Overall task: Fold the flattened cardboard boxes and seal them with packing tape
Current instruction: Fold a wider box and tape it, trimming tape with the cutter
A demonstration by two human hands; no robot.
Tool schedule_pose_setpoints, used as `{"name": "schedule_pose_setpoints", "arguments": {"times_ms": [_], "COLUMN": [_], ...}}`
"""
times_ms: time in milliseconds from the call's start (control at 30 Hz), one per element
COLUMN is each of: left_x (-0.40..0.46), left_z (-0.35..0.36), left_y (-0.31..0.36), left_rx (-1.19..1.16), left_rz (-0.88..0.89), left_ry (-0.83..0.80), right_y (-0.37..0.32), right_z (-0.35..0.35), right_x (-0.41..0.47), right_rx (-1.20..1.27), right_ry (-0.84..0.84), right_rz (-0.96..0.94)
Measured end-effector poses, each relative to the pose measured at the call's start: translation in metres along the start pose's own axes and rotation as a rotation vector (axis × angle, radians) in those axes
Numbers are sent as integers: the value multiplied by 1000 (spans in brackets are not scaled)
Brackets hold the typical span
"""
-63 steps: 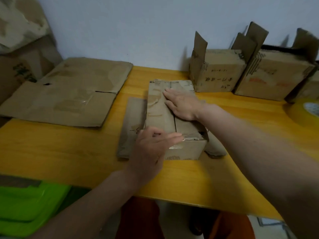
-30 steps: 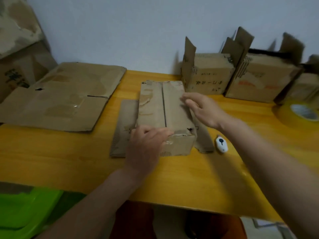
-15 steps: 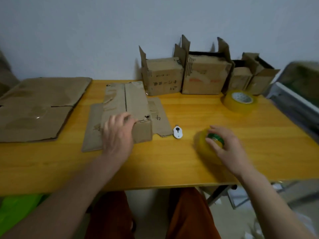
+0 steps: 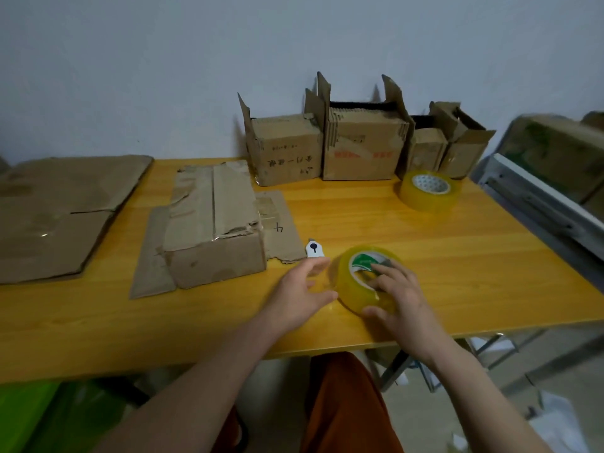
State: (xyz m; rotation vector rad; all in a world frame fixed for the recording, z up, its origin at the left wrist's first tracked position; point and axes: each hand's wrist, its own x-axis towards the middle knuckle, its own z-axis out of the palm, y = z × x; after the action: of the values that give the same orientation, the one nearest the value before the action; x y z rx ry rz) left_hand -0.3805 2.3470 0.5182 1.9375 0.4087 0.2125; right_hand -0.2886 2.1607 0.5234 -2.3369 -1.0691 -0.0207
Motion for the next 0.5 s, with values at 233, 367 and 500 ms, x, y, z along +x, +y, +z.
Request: {"name": "schedule_pose_setpoints", "arguments": {"times_ms": [233,367,500], "left_x": [-16,-29,-37], "left_z": [-6,-15,-26], "left_y": [-4,-2,4], "left_rx": [-231,-179,-244], "left_rz": [-59,3,-50], "left_ry": [106,215,319], "right_y": [-20,-34,-40], "right_z": [6,4,3], "right_x": [1,3,3], "right_rx": [166,227,188], "right_ry": [-34,-109,-132], "right_rz": [-45,-20,-66]}}
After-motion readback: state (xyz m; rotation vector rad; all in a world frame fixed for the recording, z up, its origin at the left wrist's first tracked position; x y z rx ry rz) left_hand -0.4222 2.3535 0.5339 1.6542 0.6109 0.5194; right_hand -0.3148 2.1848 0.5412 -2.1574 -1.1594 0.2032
